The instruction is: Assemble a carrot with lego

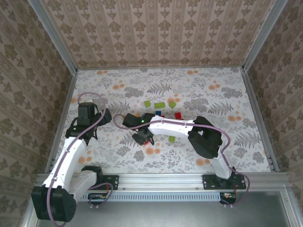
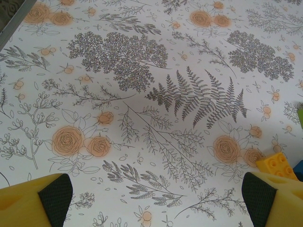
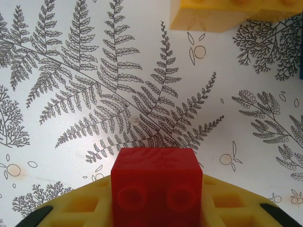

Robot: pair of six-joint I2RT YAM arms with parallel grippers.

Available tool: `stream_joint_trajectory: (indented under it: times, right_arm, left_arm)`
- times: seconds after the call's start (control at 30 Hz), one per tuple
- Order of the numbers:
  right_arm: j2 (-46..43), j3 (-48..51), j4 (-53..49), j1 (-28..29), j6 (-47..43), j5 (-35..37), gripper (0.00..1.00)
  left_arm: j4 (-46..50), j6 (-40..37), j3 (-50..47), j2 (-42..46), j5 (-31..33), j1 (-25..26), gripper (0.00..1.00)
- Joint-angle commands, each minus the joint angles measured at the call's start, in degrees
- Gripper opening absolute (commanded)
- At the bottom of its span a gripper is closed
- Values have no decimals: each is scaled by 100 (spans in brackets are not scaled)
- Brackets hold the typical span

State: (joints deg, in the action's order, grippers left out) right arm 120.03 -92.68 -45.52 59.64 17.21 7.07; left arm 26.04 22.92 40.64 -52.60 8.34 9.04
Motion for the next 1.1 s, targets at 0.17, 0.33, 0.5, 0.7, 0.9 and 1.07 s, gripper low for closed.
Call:
stream_joint_trajectory:
  times: [0.17,0.33,0.5,0.7,0.9,1.07]
  right_arm:
    - [716,599,-1048,-20,-318,-476,34]
    - [571,583,-1009,-49,-308,-448,40]
    - [271,592,-830,-57,-311,-436,51]
    - [-105,628,-689,-58,-332,-514,73]
    - [-471,722,-608,-57,-344,-488,80]
    - [-800,674,-609,-57,-342,-391,80]
  left_arm:
    - [91,-84,146,45,-7,26,95]
    - [92,-80,150,48,8,26,95]
    - [103,-83,160,47,27,27,95]
    - [103,-86,173,23,40,28,95]
    - [103,-86,188,-23,45,29,95]
    - [103,-86,198,-41,42,35,95]
